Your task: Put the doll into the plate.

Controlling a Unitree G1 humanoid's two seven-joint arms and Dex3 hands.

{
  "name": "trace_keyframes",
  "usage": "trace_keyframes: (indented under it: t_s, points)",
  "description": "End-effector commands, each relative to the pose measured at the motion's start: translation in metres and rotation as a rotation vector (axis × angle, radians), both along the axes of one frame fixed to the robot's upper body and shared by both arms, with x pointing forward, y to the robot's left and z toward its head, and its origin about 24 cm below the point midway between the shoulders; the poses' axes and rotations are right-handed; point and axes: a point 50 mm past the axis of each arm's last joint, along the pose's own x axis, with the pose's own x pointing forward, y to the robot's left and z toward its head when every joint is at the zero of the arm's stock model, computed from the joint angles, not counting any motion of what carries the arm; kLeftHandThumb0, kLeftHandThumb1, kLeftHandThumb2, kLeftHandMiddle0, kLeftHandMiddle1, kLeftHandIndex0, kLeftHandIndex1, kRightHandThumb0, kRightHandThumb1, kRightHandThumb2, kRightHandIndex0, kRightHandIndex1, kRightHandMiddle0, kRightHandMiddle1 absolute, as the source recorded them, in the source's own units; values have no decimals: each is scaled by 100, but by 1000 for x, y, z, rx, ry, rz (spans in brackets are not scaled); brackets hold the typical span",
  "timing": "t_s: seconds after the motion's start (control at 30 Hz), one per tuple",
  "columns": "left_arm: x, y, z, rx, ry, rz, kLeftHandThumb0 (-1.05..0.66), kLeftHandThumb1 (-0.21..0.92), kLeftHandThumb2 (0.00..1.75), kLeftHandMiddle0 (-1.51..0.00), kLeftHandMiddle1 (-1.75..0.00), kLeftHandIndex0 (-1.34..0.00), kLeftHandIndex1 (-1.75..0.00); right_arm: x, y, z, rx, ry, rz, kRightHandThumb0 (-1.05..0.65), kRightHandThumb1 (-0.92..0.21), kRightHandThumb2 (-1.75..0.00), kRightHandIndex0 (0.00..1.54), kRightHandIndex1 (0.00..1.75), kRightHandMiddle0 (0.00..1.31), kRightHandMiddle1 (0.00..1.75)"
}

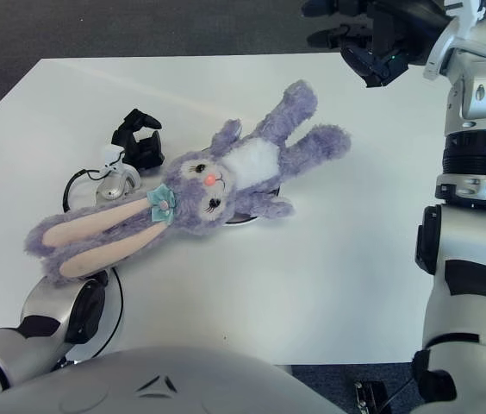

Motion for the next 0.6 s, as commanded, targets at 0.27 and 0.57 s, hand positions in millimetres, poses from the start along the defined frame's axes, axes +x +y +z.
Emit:
trace_keyframes:
  t_s: [0.27, 0.57]
  points:
    - [-40, 3, -70, 6, 279, 7, -45, 41, 121, -126, -175, -54, -175, -5, -21, -3, -64, -37, -88, -15, -46, -125, 40, 12, 0, 73]
    - [-40, 6, -71, 8, 277, -2, -45, 41, 120, -126, -175, -54, -175, -5, -37, -21, 61, -32, -215, -27, -58, -115, 71, 74, 0, 94]
